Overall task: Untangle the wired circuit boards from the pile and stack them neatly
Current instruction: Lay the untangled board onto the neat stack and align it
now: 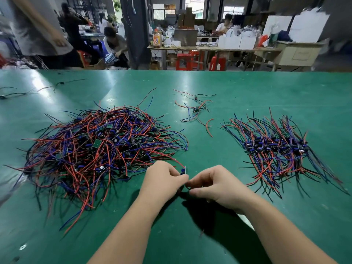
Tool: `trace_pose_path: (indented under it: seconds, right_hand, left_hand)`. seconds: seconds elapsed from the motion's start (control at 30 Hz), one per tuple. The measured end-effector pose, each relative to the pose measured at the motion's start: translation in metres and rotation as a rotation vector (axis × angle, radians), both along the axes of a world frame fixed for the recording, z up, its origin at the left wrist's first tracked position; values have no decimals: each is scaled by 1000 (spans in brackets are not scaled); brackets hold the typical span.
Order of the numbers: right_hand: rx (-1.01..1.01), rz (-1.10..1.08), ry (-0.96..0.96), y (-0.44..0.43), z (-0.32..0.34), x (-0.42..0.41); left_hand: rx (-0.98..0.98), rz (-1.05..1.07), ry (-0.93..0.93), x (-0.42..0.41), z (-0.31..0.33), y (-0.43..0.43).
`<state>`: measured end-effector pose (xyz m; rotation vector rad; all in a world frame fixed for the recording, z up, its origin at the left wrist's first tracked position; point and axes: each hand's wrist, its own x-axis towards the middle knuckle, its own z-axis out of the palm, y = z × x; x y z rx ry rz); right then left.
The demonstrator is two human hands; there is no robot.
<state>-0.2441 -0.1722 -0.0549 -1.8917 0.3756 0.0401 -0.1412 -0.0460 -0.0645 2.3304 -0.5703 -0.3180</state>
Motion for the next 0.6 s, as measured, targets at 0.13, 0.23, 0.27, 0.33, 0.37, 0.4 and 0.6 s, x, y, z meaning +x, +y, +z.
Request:
trace_pose_path:
  seconds: [0.13,0.23,0.27,0.33,0.37,0.4,0.6]
  right_hand:
    - [-9,-125,-31,-5,4,-1]
    - [46,-317,-66,-14,4,1]
    - [160,-337,-84,-16,5,2]
    - [459,-287,-144,-16,7,2]
    - [593,-243,-175,-15,8,2]
    - [688,-204,-199,-14,10,2]
    - [976,-218,-362,-11,13,4]
  left_hand:
    - [-463,-40,351,-2,6,-3]
    - [-704,-97,569,-6,16,-3]
    - [-743,-134,642,-6,18,-3]
    - [-798,-218,791,-9,20,-2]
    - [-819,-267,866,-11,21,-2]
    - [-843,-320,945,-13,21,-2]
    - [-875,-501,1214,-19,20,0]
